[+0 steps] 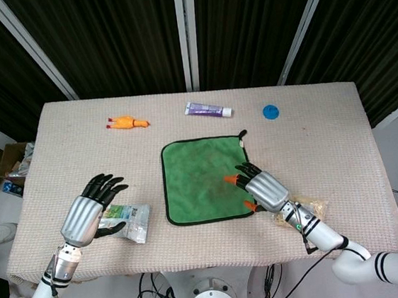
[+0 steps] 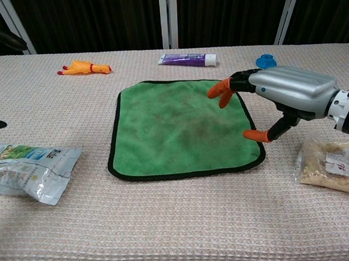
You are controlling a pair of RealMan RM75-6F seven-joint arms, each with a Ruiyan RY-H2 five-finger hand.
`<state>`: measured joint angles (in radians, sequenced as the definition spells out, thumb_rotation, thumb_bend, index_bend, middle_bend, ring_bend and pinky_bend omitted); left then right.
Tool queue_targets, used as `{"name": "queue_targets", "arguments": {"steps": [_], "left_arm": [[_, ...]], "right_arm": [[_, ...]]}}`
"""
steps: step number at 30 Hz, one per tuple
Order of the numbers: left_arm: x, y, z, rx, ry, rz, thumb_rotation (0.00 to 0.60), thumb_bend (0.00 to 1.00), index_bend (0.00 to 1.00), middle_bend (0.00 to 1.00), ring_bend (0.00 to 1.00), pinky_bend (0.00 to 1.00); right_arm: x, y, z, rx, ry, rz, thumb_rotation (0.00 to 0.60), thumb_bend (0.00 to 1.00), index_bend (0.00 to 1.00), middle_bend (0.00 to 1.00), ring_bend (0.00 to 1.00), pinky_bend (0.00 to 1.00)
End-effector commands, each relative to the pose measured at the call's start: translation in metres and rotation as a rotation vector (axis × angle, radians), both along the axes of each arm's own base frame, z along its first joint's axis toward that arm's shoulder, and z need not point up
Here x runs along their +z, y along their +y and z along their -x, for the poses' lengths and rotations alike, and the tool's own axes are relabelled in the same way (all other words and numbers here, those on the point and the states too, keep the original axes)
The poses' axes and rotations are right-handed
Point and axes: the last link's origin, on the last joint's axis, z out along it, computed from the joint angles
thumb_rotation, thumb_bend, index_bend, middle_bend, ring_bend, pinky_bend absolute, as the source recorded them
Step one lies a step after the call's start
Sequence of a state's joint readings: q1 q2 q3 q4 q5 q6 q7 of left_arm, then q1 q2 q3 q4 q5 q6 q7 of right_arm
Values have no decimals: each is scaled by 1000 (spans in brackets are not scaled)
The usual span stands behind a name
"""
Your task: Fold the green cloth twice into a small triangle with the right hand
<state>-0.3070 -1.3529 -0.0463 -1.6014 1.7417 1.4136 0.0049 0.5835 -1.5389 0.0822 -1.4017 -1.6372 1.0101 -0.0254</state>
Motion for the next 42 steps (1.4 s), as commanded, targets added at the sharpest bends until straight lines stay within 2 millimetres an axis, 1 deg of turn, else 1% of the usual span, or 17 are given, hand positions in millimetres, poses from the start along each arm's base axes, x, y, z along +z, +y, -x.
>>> {"name": "queue_targets", "arguments": {"steps": [1,6,10,15,17,20,23,25,29,33,38,42], "left_arm": [[-1,0,0,5,3,4,600,0,233,175,132,134],[-1,-1,1,8,6,9,600,0,233,175,132,134],[0,-3,1,8,-1,4,600,0,233,175,132,134],[3,-5,5,24,-8,-9,600,0,233,175,132,134],[4,-6,8,34,-10,-10,600,0,233,175,132,134],[3,-7,10,45,-9,-4,600,0,232,175,132,134],[1,-8,12,52,-10,2,600,0,232,175,132,134],[1,-9,11,53,-10,2,600,0,232,175,132,134],[2,-11,12,57,-15,-3,600,0,233,175,132,135],[4,-12,14,67,-15,-6,600,0,232,175,132,134],[4,-12,16,75,-16,-2,600,0,232,175,132,134],[4,-12,17,76,-16,0,600,0,233,175,132,135]], "right_arm": [[0,-1,1,-2,2,1,600,261,181,250,71,117],[2,0,2,0,6,3,600,261,181,250,71,118],[8,5,5,14,14,-4,600,260,181,251,71,119],[21,24,20,15,63,-42,600,222,198,259,73,128],[25,33,29,17,88,-53,600,214,224,262,73,129],[27,40,41,33,138,-45,600,194,278,258,63,114],[20,40,49,62,185,-18,600,177,330,231,14,61],[14,39,50,83,193,-2,600,176,366,222,0,47],[-3,32,48,143,205,27,600,176,379,225,0,46],[-15,25,45,165,181,36,600,182,393,246,6,47],[-28,20,42,184,146,34,600,228,429,283,30,59],[-34,16,41,196,135,42,600,300,531,310,56,77]]}}
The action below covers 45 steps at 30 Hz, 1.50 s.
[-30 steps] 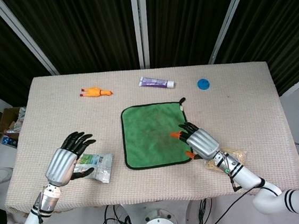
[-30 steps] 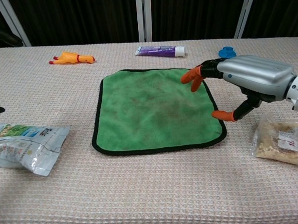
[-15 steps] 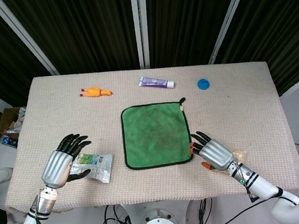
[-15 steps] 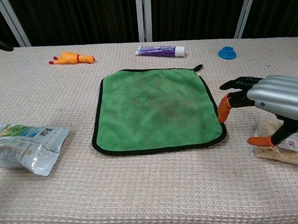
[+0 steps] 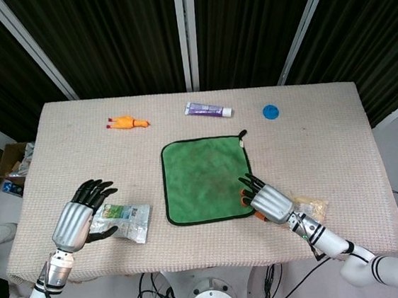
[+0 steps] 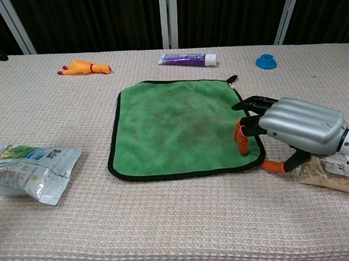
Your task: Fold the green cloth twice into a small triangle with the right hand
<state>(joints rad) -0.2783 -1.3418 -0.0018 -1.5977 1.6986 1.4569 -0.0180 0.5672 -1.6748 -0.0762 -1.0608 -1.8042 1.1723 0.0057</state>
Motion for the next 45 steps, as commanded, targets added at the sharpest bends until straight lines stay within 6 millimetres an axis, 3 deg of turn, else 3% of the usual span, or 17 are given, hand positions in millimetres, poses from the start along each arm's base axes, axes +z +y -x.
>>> {"name": "queue_targets", "arguments": {"steps": [1,5,10,17,23,27,33,45], "left_arm": [[0,0,0,0,0,0,600,0,233,175,132,134],[0,0,0,-7,0,6,600,0,233,175,132,134],[4,-1,3,-1,-3,-3,600,0,233,175,132,135],[2,-1,3,2,-1,7,600,0,232,174,132,134],[2,-1,0,-10,-2,4,600,0,232,174,132,134],[1,-1,0,-10,-1,6,600,0,231,174,132,134],[0,0,0,-7,-3,12,600,0,230,173,132,134],[5,-3,8,18,-3,4,600,0,230,173,132,134]], "right_arm": [[-7,-4,-4,18,-24,1,600,326,560,319,67,85],[-10,-6,-4,29,-42,1,600,403,646,347,94,105],[9,2,3,37,-59,13,600,456,732,365,96,106],[49,24,15,16,-2,-4,600,456,742,364,96,106],[70,47,21,-1,56,-41,600,459,741,364,96,106],[79,51,19,-6,75,-31,600,462,742,365,96,106],[72,24,-9,18,47,16,600,461,743,363,96,106],[22,-47,-79,38,38,7,600,461,743,359,96,106]]}}
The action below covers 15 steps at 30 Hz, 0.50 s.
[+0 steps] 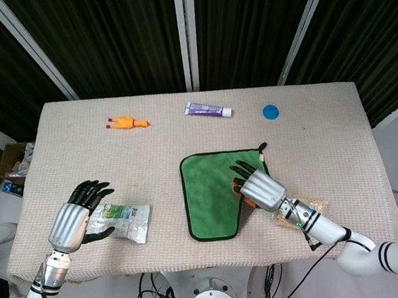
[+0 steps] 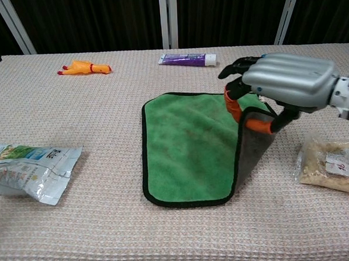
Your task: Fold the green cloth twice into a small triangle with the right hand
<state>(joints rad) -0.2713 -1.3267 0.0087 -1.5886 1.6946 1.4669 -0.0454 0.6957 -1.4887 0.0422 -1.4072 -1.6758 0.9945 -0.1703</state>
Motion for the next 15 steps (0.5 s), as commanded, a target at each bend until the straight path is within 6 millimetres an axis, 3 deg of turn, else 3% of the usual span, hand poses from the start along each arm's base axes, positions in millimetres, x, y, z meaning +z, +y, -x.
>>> {"name": "queue_targets", "arguments": {"steps": [1,15], "left_arm": [[0,-1,2,5,0,0,600,0,230,173,132,134],[5,-3,9,19,9,-5,600,0,229,173,132,134]], "right_arm": [[-18,-21,-19,4,18,1,600,461,744,359,96,106],[-61,-75,-73,1,41,25,600,459,745,356,96,106]]}}
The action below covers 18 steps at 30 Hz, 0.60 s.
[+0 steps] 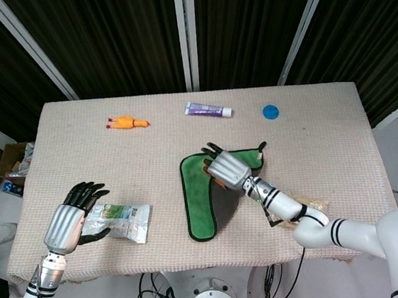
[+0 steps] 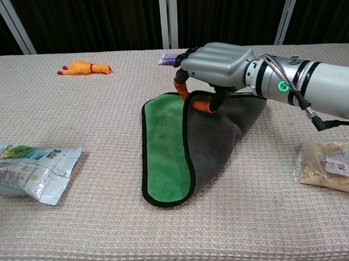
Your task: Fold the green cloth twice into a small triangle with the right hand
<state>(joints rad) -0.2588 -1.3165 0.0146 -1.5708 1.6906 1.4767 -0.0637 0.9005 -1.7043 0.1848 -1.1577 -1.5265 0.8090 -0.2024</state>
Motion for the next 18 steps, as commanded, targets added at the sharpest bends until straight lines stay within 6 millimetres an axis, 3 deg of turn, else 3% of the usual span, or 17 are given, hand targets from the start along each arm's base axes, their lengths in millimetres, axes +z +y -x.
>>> {"name": "queue_targets", "arguments": {"steps": [1,18], "left_arm": [[1,0,0,3,1,0,600,0,229,173,132,134],[2,0,5,24,3,0,600,0,228,173,132,134]], "right_arm": [[-13,-12,-15,7,13,0,600,459,745,355,96,106],[-49,-37,-50,110,85,21,600,455,738,345,95,106]]}}
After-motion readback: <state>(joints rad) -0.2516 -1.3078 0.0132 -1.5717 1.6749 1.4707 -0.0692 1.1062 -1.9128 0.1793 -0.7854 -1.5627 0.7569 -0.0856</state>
